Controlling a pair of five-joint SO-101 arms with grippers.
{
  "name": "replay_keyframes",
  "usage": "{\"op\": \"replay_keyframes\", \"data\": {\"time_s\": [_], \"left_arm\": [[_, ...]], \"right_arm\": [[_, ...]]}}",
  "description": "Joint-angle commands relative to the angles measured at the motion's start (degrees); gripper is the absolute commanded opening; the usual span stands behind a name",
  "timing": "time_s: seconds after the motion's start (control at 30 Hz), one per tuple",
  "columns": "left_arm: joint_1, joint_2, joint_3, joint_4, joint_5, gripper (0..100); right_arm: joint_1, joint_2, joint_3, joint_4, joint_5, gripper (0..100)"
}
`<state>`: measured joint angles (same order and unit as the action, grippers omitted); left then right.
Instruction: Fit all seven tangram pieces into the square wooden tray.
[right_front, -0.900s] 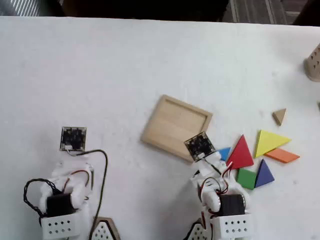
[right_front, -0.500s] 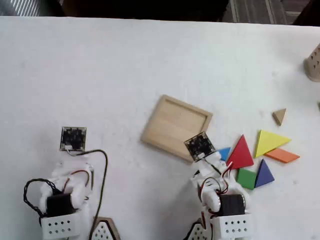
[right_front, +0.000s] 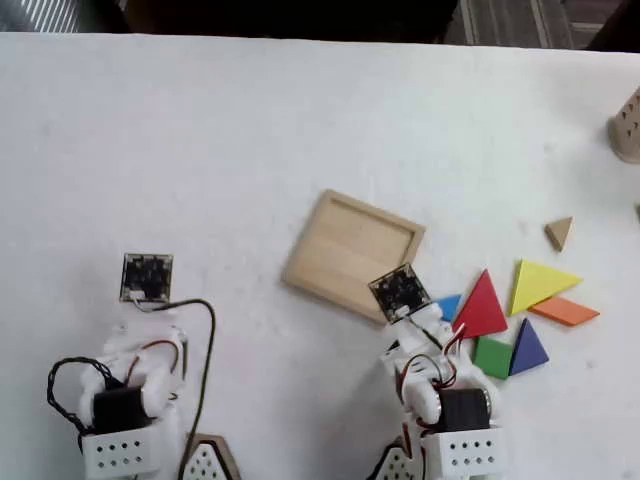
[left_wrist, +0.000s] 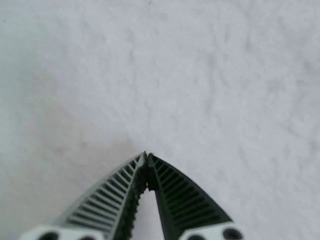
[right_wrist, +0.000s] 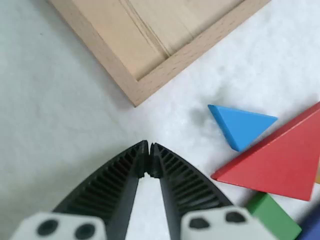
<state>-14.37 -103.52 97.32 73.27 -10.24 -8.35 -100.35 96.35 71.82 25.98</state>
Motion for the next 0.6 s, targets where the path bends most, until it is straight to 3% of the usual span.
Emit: {"op": "replay_keyframes", "data": {"time_s": [0.0,0.57], "left_arm": [[-0.75,-0.57,-0.35,0.26,-0.09,2],[-0.84,-0.57,-0.35,0.26,-0.09,2]], "right_arm": [[-0.4,0.13,0.53,-1.01,0.7,1.8],[-0.13,0.13,0.53,-0.75,0.7,1.8]]}}
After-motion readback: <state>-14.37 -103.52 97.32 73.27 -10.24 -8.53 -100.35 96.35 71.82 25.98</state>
